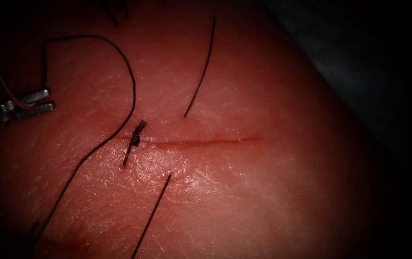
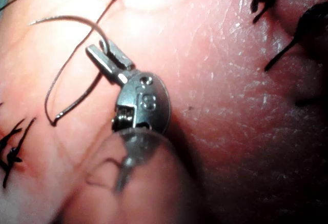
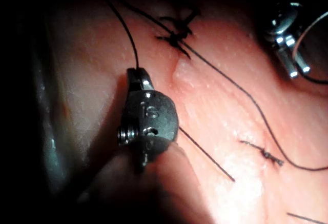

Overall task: Wound Closure
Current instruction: Pull the string through the cut with the right gripper

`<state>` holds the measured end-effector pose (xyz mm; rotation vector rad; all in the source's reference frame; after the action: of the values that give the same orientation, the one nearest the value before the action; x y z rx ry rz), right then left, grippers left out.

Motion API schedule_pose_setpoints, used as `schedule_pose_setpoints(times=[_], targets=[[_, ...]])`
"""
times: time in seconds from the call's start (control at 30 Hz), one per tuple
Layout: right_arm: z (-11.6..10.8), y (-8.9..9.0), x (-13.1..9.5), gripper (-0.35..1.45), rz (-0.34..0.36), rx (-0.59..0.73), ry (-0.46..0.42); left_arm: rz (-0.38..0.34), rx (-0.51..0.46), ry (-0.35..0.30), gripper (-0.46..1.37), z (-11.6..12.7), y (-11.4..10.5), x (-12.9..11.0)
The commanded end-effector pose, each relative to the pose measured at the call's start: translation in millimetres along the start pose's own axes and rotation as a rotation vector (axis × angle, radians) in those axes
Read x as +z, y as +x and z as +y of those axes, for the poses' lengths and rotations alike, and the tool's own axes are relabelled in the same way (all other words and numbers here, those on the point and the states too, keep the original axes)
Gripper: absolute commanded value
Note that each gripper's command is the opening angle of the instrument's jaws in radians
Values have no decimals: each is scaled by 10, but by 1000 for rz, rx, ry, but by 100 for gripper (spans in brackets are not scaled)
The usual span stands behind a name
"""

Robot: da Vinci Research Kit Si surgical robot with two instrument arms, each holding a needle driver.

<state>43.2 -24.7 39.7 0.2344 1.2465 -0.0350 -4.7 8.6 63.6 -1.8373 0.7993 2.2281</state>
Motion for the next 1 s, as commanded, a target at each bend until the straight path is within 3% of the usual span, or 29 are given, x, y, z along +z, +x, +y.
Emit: schedule_pose_setpoints(times=[0.03, 0.63, 1.0], targets=[[-3, 1, 3, -35, -2, -4, 1, 0, 0, -8, -35, 0, 0, 0], [-64, 22, 28, -35, -12, -38, 49, 3, 2, -9, -35, 2, 2, 0], [-89, 35, 47, -35, -17, -21, 90, 2, 0, -12, -35, 1, 1, 3]])
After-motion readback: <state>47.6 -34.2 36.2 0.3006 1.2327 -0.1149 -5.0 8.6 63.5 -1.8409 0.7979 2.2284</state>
